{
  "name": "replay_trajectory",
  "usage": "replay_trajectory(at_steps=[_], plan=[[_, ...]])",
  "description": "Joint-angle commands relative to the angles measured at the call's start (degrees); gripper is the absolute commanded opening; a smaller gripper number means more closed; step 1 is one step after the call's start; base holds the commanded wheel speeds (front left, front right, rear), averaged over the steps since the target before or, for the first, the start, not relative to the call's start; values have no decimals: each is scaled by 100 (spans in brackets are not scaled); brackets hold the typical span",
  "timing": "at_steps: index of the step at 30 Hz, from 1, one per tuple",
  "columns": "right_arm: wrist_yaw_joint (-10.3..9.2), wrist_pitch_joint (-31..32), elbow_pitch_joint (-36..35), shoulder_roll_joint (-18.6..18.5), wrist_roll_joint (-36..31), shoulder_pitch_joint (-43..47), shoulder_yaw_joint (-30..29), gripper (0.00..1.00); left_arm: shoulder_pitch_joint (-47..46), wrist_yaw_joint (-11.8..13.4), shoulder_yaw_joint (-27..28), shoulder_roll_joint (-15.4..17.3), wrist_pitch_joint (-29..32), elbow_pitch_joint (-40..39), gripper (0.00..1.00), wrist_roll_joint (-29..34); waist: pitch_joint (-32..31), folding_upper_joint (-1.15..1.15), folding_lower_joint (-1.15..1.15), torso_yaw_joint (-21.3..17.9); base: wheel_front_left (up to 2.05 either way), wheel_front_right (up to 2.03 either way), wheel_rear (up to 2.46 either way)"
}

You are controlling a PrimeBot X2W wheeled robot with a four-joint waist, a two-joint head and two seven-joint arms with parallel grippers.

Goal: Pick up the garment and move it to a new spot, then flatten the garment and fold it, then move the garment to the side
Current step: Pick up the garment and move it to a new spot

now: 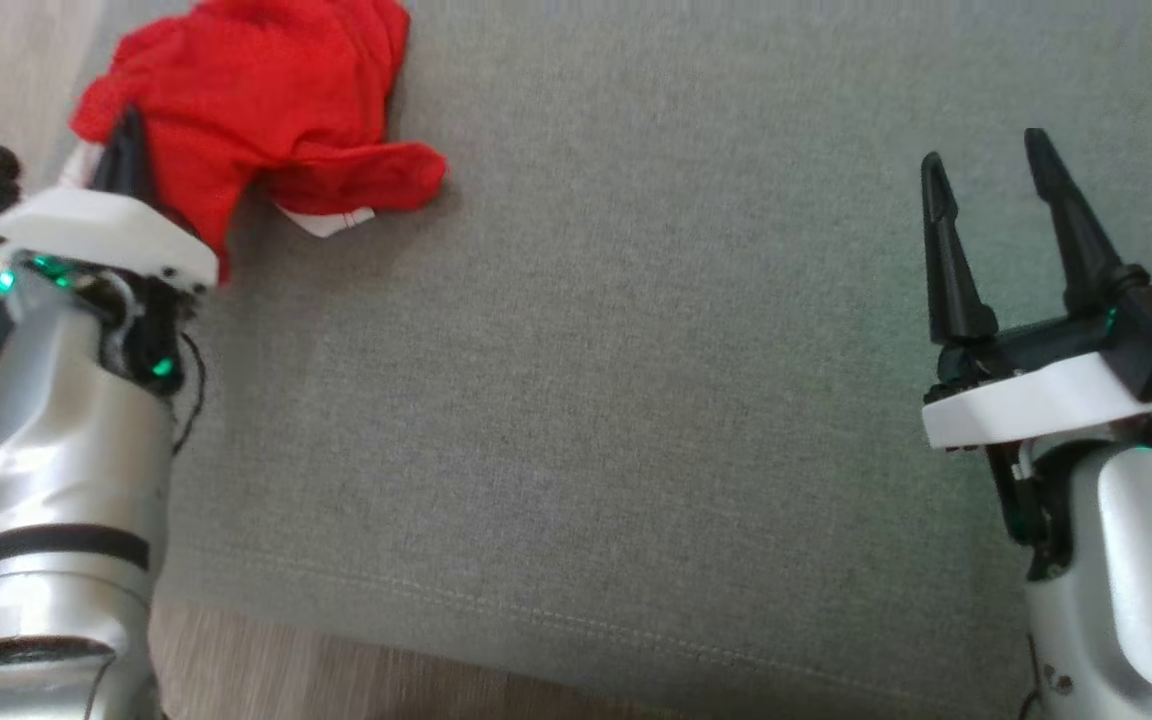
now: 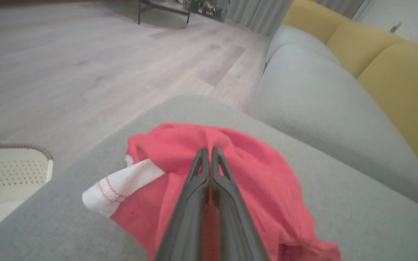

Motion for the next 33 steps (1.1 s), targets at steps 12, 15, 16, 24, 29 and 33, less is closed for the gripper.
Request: replay_trajectory(at_steps=[12,15,16,24,29,33], plan=[[-5,-585,528,219,363,143,174,100,882,2,222,513,-157,-2734,0,-326,-1100,0,0,-379,0,0,0],[-5,-671,615,225,434,149,205,100,985,2,154,425,-71,-3230,0,-371,-1183,0,0,-543,0,0,0],[-5,-671,615,225,434,149,205,100,985,2,154,425,-71,-3230,0,-371,-1183,0,0,-543,0,0,0],[-5,-884,763,228,708,63,374,100,1142,134,-233,25,582,-4562,0,-505,-1197,0,0,-1116,0,0,0],[-5,-1008,801,228,834,-82,477,100,1104,292,-503,-208,861,-5134,0,-514,-1034,0,0,-1530,0,0,0],[-5,-1120,856,228,946,-192,541,100,975,434,-765,-368,915,-5367,0,-462,-891,0,0,-1825,0,0,0]])
